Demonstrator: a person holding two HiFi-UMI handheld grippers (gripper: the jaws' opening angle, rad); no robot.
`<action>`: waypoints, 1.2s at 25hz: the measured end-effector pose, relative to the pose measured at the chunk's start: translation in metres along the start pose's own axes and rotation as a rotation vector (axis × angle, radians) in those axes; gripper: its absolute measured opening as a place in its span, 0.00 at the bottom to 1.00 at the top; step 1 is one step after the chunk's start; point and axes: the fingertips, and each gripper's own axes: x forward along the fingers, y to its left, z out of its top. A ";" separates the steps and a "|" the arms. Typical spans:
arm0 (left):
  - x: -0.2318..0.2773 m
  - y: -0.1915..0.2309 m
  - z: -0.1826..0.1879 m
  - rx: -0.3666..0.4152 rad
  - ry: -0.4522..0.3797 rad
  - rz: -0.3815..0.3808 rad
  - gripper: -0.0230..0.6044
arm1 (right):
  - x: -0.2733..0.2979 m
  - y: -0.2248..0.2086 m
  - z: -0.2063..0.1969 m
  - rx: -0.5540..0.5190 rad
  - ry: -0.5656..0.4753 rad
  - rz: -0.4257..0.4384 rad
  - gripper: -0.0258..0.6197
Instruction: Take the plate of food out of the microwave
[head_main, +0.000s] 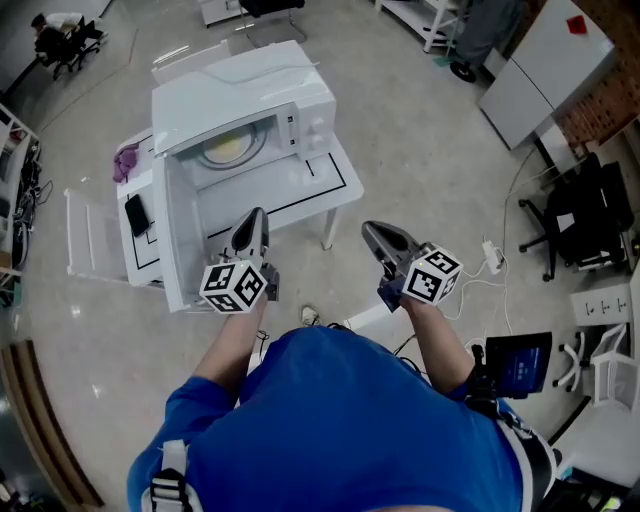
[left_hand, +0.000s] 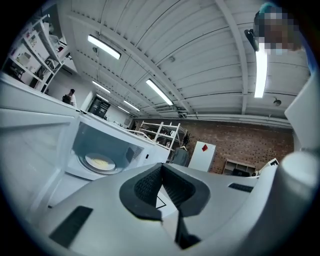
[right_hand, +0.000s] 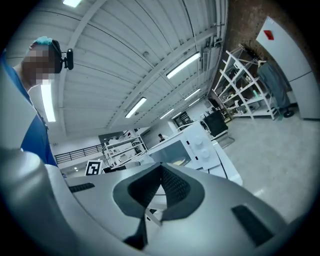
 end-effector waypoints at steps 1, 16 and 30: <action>0.002 0.007 0.002 -0.001 -0.004 0.014 0.05 | 0.010 -0.002 0.001 -0.003 0.011 0.009 0.04; 0.027 0.088 0.008 0.021 -0.003 0.215 0.05 | 0.124 -0.018 -0.008 -0.005 0.162 0.148 0.04; 0.089 0.157 -0.005 0.139 0.086 0.353 0.05 | 0.214 -0.058 0.003 -0.120 0.287 0.266 0.04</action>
